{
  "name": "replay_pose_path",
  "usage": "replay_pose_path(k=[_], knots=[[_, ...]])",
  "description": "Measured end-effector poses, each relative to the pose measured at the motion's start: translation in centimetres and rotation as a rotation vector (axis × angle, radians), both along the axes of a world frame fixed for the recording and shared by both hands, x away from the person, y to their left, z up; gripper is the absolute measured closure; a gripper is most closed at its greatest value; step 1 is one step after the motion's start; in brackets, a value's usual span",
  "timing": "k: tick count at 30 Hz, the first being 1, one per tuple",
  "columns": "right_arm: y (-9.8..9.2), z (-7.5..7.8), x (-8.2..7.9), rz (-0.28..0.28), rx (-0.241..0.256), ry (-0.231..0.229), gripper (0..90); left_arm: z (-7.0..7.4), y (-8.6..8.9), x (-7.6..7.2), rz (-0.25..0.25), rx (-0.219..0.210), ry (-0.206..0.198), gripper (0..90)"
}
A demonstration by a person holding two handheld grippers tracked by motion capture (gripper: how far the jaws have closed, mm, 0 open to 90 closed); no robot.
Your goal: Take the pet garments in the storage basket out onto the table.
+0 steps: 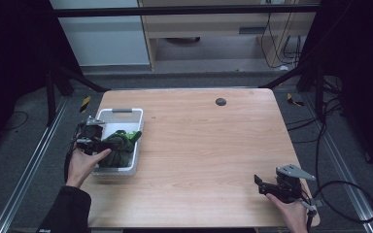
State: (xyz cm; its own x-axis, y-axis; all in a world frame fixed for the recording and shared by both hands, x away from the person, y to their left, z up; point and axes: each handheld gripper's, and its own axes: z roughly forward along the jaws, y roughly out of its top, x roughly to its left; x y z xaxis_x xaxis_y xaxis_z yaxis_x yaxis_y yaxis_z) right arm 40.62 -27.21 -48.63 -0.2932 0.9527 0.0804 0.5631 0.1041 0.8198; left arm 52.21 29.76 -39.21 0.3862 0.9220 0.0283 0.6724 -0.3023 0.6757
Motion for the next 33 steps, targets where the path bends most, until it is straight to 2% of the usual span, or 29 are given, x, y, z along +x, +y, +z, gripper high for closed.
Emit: replay_pose_path(k=[15,22,26,29,31,33], knots=[[0.1,-0.1,0.1,0.009,-0.003,0.010,10.2,-1.8,-0.4,1.0,-0.011,0.031,0.065,8.7],[0.1,-0.2,0.1,0.017,-0.013,0.009,9.9,-2.3,-0.8,1.4,-0.005,0.052,0.082,10.0],[0.2,-0.1,0.1,0.017,-0.007,0.015,9.8,-2.5,-1.0,1.5,0.004,0.065,0.082,14.8],[0.2,-0.1,0.1,0.018,-0.007,0.015,9.8,-2.6,-1.1,1.5,0.010,0.068,0.085,22.9],[0.2,-0.2,0.2,0.022,-0.014,0.014,9.8,-2.8,-1.1,1.6,0.015,0.076,0.093,31.9],[0.2,-0.2,0.2,0.026,-0.016,0.016,9.8,-2.9,-1.3,1.7,0.021,0.078,0.097,35.3]])
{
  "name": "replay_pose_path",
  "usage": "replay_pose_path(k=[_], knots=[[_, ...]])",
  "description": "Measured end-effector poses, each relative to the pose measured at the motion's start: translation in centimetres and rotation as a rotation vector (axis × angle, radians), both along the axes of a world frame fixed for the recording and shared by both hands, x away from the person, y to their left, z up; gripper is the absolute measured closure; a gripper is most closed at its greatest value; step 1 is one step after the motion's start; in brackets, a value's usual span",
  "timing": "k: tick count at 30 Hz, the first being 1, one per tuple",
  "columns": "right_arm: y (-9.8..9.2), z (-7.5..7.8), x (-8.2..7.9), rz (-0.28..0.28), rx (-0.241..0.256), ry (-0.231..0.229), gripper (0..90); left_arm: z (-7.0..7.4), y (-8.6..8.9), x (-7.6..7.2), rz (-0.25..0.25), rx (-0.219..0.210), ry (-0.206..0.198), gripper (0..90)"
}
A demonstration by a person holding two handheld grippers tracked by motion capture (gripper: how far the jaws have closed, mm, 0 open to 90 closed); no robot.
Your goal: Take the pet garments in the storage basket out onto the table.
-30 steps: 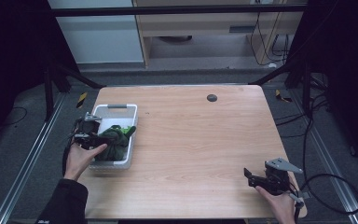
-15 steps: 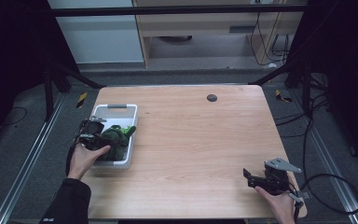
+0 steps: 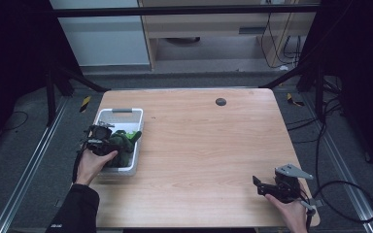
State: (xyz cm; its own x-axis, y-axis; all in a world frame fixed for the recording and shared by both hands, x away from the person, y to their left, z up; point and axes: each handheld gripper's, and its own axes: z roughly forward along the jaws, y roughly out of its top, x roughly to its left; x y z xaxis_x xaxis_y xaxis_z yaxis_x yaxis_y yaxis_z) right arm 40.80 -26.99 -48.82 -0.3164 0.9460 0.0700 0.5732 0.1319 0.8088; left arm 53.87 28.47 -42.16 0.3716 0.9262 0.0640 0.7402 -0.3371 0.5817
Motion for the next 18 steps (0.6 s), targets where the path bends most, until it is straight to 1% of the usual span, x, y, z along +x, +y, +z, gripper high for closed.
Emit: replay_pose_path(k=[3,4,5,6,9,11,14,18], knots=[[0.01,0.02,0.00,0.000,0.003,0.003,9.8,-0.19,-0.10,0.08,0.007,-0.004,0.021,44.0],[-0.03,0.00,0.01,0.001,-0.002,-0.001,9.8,-0.20,-0.10,0.09,0.016,0.005,0.026,47.1],[-0.05,-0.02,0.03,0.001,-0.004,-0.002,9.8,-0.18,-0.09,0.07,0.022,0.007,0.026,57.6],[-0.05,-0.02,0.03,0.001,-0.004,-0.002,9.8,-0.14,-0.03,0.07,0.025,-0.001,0.028,57.6],[-0.02,0.00,0.01,0.000,-0.003,-0.002,9.8,-0.02,0.09,-0.02,0.026,-0.013,0.039,68.5],[-0.01,0.00,0.02,0.004,-0.005,-0.002,9.8,-0.01,0.13,-0.11,0.023,-0.010,0.042,74.1],[0.00,0.00,0.02,0.004,-0.005,0.000,9.8,0.03,0.29,-0.17,0.021,-0.020,0.043,76.0],[-0.03,0.00,0.02,0.003,-0.004,0.000,9.8,0.36,0.44,-0.37,0.014,-0.025,0.031,77.8]])
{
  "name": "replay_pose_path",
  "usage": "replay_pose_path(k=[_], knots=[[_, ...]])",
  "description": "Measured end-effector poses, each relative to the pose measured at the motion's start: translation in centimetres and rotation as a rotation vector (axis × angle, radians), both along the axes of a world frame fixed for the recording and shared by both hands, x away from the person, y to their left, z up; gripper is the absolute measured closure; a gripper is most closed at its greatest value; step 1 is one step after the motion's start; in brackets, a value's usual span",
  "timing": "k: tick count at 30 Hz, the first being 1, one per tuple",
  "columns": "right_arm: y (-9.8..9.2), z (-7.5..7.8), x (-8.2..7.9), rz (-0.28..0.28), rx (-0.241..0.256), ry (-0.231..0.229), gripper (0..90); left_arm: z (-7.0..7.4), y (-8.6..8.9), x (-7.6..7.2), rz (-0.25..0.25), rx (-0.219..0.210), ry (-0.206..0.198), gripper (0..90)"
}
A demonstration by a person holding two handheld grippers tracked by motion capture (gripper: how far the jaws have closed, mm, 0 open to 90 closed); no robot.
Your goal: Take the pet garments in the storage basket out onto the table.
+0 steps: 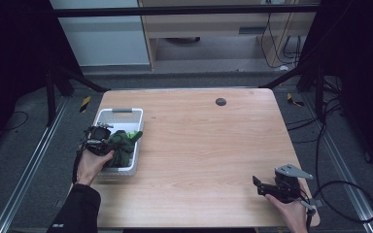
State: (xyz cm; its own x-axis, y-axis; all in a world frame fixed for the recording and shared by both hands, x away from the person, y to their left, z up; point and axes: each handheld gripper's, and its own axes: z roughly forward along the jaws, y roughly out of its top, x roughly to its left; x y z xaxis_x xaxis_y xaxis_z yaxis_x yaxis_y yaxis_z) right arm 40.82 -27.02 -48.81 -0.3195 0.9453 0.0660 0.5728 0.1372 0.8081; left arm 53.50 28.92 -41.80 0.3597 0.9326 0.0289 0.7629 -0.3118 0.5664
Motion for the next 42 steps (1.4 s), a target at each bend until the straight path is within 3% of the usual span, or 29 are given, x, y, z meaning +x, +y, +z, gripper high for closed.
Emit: replay_pose_path(k=[12,23,42], knots=[[0.0,0.0,0.0,0.001,-0.002,0.002,9.8,2.8,0.9,-1.6,-0.014,-0.048,-0.075,78.4],[0.0,0.0,-0.1,0.001,0.000,0.001,9.8,6.4,1.3,-3.0,-0.029,-0.057,-0.149,78.5],[0.0,0.2,-0.2,-0.003,0.012,-0.002,9.7,10.9,0.5,-5.4,-0.119,-0.038,-0.198,78.5]])
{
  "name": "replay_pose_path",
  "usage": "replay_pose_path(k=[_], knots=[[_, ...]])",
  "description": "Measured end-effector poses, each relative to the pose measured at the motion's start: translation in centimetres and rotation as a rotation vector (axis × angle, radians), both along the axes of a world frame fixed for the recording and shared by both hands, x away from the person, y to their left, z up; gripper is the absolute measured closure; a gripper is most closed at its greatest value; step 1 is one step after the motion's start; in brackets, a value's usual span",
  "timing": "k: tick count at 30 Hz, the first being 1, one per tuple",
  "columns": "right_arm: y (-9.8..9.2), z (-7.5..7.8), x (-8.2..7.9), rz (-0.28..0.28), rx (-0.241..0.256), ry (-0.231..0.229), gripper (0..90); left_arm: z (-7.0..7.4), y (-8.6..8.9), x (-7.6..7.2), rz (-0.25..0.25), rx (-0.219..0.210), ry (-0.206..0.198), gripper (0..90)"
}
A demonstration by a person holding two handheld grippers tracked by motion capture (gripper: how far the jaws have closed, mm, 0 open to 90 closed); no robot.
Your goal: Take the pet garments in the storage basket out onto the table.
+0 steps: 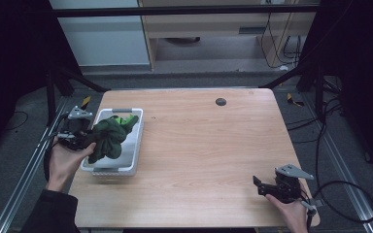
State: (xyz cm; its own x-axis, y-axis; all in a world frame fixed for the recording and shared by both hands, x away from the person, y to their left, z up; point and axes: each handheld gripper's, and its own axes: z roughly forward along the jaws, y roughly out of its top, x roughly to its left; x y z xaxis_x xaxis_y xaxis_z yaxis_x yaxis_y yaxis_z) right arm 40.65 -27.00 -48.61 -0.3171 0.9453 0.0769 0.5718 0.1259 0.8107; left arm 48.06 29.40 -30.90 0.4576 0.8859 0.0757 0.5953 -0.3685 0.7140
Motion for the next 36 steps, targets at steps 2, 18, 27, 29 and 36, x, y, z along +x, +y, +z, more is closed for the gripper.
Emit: replay_pose_path(k=[2,18,27,29,36], knots=[[0.0,0.0,0.0,0.000,0.001,0.000,9.7,0.3,-0.2,-0.2,-0.014,0.003,0.000,78.5],[-0.1,0.2,0.0,-0.001,0.003,-0.010,9.7,2.9,-3.7,-1.5,-0.136,0.003,-0.029,78.5],[-0.1,0.1,0.0,0.000,-0.004,-0.012,9.7,3.5,-5.5,-1.9,-0.194,0.020,-0.030,78.4],[-0.1,0.1,0.0,0.000,-0.003,-0.012,9.7,3.4,-6.0,-1.8,-0.203,0.027,-0.024,78.4],[-0.1,0.2,0.0,0.001,0.003,-0.012,9.7,3.0,-7.1,-1.7,-0.232,0.021,-0.015,78.4]])
